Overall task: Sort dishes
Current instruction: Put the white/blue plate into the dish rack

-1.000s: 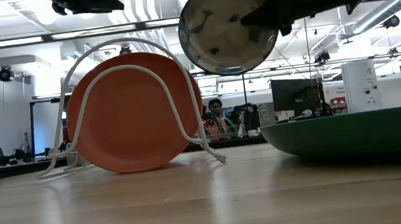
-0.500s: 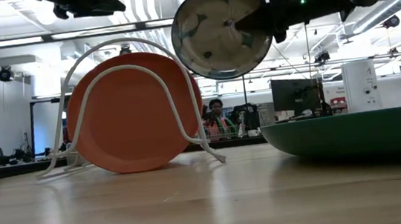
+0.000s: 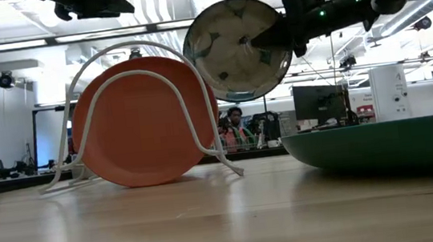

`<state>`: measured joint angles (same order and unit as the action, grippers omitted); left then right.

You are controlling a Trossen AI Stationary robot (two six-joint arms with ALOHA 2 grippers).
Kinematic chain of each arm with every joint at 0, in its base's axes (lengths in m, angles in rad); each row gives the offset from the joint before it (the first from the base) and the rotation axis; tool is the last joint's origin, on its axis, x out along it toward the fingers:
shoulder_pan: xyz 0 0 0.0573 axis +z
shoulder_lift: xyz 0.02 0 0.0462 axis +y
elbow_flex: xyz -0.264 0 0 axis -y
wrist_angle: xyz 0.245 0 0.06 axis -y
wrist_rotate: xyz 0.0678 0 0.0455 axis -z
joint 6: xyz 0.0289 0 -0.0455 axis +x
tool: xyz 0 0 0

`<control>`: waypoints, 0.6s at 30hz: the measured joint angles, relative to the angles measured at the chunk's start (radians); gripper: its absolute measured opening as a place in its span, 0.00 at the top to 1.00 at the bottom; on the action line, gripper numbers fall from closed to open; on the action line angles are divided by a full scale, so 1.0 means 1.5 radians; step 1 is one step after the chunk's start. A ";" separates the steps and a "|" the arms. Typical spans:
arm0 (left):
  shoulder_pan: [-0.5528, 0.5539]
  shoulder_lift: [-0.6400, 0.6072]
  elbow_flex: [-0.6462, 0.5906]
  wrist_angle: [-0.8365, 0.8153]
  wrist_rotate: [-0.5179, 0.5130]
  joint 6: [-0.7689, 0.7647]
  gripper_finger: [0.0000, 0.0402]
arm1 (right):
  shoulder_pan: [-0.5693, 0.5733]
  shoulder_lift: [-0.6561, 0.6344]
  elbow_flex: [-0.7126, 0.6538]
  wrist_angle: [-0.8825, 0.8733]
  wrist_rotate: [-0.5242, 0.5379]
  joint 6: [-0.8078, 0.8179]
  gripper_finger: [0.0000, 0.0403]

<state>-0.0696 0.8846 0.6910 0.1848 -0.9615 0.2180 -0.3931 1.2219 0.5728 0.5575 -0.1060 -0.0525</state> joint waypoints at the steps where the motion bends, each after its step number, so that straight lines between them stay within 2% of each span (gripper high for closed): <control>1: 0.000 0.000 0.000 0.000 0.000 0.000 0.38 | 0.000 0.003 0.000 0.003 0.000 0.001 0.89; 18: 0.002 0.000 0.000 -0.002 0.000 0.000 0.38 | 0.002 0.073 0.005 0.045 0.000 0.017 0.89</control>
<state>-0.0673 0.8852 0.6910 0.1814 -0.9619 0.2184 -0.3908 1.3317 0.5797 0.6250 -0.1059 -0.0272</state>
